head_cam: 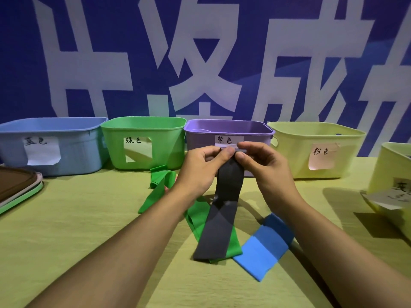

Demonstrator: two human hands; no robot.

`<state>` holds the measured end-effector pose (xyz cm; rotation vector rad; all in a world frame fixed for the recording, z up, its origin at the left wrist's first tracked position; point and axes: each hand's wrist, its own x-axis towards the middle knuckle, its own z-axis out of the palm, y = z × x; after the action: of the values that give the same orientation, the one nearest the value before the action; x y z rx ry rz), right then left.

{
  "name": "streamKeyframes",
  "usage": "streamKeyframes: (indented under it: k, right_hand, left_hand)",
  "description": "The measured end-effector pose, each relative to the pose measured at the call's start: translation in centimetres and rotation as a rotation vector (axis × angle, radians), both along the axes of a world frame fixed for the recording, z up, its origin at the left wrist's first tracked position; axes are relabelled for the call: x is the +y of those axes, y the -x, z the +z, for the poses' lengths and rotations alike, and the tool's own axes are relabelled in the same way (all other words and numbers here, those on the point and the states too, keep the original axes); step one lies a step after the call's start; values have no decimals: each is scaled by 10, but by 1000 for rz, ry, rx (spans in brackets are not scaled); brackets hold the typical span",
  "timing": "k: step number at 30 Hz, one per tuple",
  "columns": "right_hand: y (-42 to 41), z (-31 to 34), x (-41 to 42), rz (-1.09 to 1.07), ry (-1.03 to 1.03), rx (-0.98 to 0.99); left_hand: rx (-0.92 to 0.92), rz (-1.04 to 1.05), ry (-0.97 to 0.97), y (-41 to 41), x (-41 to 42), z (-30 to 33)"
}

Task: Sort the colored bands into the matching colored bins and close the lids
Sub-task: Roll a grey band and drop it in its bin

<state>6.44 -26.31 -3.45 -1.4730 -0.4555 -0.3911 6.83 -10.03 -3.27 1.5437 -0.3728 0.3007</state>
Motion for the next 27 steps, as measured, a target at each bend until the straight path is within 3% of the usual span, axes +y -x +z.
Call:
streamKeyframes:
  k: [8,12,27]
  right_hand:
    - [5,3,5,-33,-24,202]
    - [8,4,4,-29,71,307]
    - [8,2,9,11,9,217]
  left_hand:
    - [-19,15,5,-4,1,-2]
    - [-35,21,-23,-1,2,-1]
    - [-21,-48,-8,3,1,3]
